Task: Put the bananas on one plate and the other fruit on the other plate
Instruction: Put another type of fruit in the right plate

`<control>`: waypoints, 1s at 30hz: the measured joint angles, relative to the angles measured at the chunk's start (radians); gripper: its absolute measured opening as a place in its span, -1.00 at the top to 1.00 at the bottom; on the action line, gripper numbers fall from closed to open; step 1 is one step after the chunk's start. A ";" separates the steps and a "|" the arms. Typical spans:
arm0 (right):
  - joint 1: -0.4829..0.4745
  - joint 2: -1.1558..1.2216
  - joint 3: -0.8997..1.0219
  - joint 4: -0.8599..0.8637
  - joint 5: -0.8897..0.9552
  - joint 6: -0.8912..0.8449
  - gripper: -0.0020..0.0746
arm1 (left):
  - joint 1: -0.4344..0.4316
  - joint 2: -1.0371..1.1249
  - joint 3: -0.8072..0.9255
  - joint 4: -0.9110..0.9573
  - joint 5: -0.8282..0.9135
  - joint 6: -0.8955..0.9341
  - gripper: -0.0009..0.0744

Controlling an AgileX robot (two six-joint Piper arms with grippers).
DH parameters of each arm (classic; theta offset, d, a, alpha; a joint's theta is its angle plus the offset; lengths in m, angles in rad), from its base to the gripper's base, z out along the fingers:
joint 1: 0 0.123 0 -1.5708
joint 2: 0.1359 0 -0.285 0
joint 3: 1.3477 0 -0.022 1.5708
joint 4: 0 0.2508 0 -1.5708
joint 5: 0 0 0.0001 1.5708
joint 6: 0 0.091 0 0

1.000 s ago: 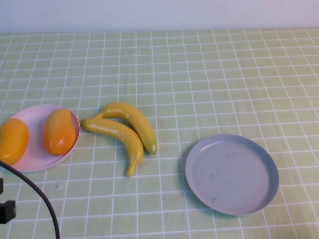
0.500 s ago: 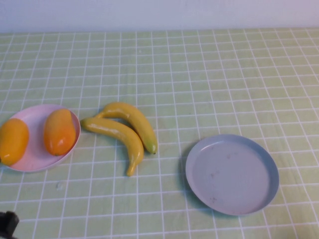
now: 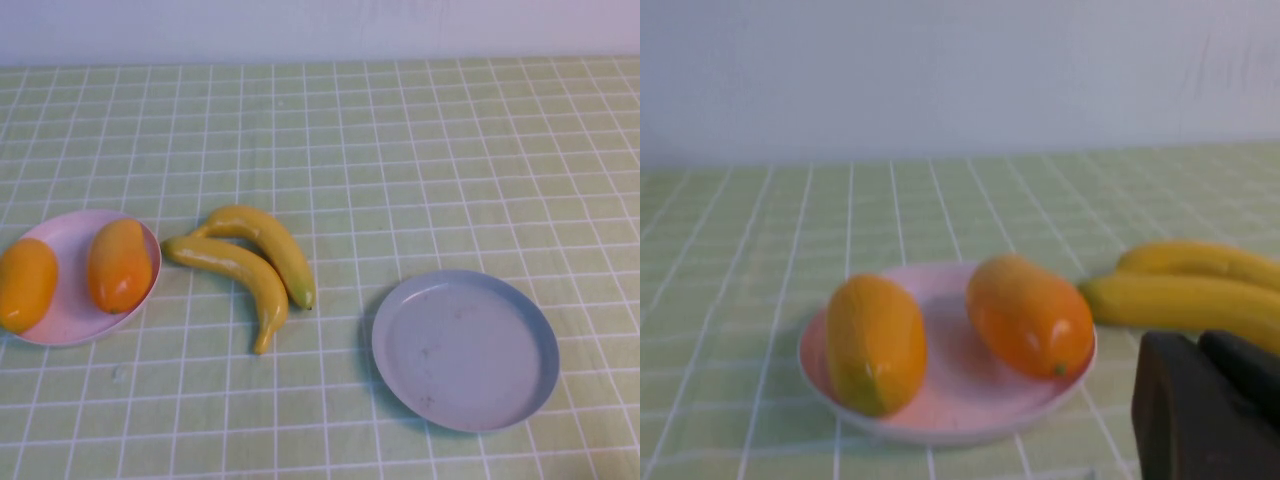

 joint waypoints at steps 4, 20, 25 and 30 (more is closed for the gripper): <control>0.000 0.000 0.000 0.000 0.002 0.000 0.99 | 0.000 -0.001 0.000 0.006 0.149 0.001 0.97; 0.000 0.000 0.000 0.000 0.002 0.000 0.99 | 0.000 -0.001 0.002 0.020 0.290 0.046 0.97; 0.000 0.000 0.000 0.000 0.002 0.000 0.99 | 0.000 -0.001 0.002 0.020 0.290 0.046 0.97; 0.000 0.000 0.000 0.000 0.002 0.000 0.99 | 0.000 -0.001 0.002 0.020 0.290 0.046 0.97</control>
